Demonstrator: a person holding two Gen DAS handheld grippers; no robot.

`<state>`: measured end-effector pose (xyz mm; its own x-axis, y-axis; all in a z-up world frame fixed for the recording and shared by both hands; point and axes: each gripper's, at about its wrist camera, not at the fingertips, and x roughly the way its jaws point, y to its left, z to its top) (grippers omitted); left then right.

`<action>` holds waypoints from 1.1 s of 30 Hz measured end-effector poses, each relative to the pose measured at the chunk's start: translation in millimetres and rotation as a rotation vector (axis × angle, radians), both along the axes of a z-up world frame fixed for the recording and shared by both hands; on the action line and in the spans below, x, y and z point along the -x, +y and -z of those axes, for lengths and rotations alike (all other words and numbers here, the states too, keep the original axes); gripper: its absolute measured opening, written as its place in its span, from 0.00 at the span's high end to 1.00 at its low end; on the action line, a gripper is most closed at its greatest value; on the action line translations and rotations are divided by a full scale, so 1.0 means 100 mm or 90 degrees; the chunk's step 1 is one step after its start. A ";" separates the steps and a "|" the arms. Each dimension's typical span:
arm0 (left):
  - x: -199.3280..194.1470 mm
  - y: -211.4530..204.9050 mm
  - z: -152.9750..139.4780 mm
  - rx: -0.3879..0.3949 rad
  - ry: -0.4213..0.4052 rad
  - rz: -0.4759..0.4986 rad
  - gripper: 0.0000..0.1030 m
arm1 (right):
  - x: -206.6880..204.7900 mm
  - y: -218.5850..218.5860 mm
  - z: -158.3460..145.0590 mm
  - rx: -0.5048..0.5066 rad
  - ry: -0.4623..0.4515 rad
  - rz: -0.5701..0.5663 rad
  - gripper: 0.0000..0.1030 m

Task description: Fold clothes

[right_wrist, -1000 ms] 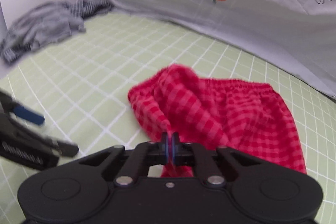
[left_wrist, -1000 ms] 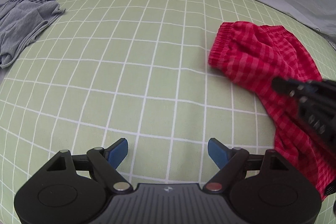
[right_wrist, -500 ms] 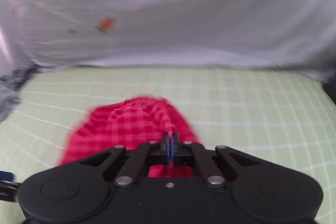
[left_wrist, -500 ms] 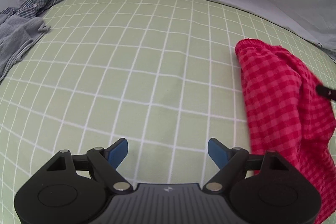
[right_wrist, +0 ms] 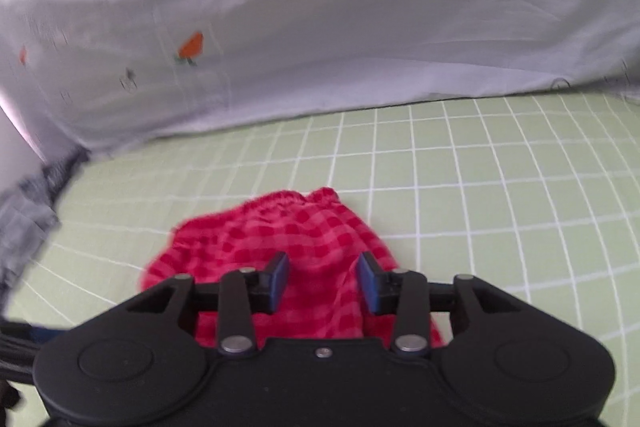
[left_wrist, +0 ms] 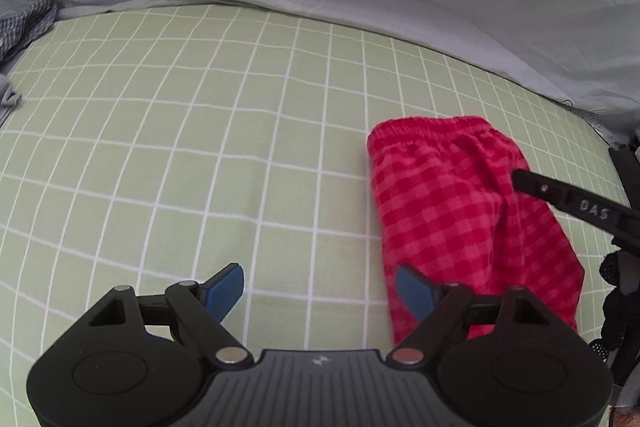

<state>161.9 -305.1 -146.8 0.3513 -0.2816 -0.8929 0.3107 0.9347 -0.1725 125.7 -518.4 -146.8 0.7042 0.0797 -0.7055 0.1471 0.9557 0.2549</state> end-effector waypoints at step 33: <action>1.06 0.10 0.02 0.005 0.057 0.076 0.19 | 1.79 -0.19 0.14 0.006 0.087 0.150 0.46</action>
